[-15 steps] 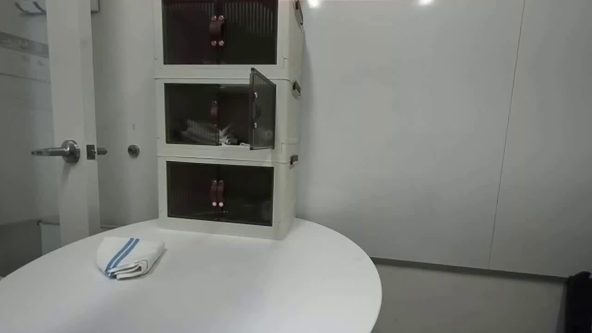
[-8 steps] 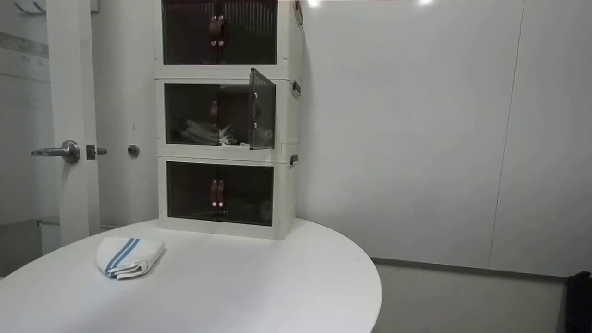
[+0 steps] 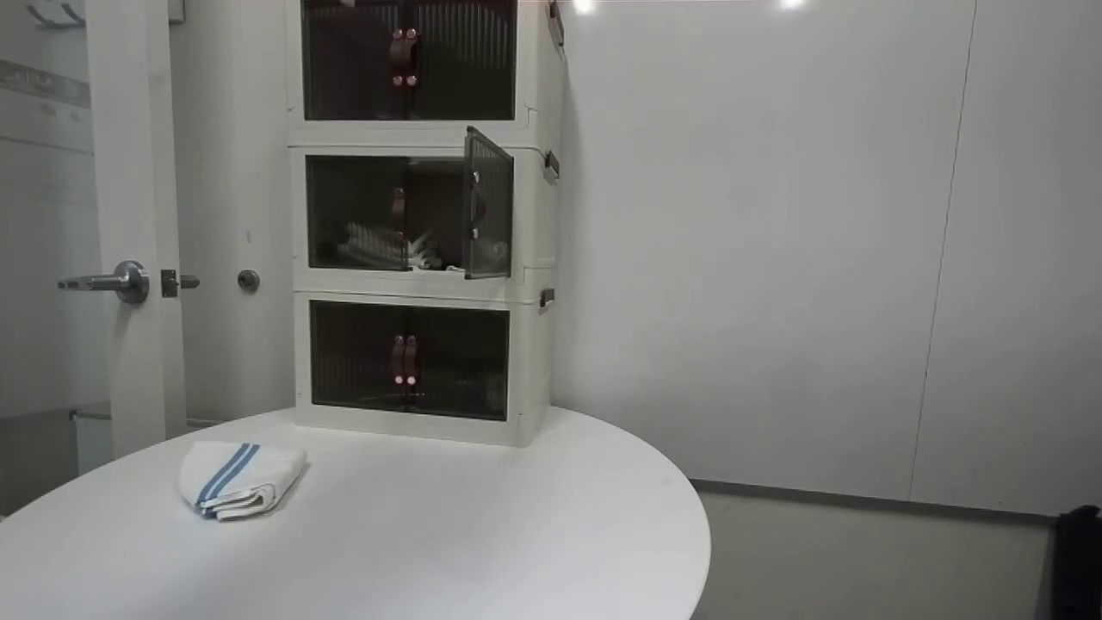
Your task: Close the right cabinet door.
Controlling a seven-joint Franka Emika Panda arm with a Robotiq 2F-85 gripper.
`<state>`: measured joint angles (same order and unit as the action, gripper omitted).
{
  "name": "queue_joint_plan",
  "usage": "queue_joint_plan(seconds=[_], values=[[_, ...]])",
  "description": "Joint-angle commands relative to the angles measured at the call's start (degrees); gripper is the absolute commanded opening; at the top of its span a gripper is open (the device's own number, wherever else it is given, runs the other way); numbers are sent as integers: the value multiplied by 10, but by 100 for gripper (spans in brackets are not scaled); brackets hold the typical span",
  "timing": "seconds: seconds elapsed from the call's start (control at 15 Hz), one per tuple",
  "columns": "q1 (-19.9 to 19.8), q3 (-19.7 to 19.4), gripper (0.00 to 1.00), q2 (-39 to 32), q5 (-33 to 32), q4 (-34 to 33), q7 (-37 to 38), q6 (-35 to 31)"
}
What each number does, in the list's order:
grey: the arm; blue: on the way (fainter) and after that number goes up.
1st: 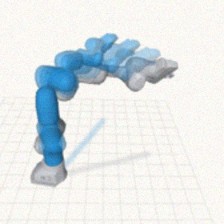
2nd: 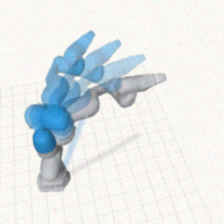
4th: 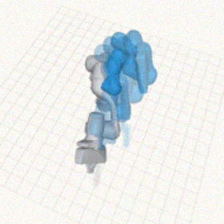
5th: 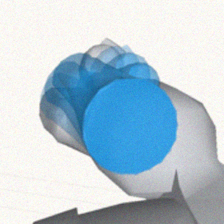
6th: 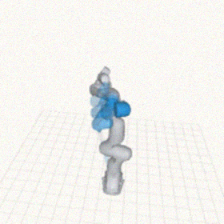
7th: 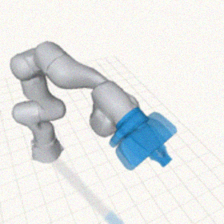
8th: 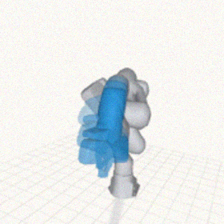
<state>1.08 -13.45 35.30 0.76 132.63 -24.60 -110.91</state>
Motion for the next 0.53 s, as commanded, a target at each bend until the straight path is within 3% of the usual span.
queue_joint_plan(seconds=[0.0,0.47], values=[[11,-1,100,-99,-1,-82,-40,-8],[-7,18,100,-231,-11,-189,-43,-37]])
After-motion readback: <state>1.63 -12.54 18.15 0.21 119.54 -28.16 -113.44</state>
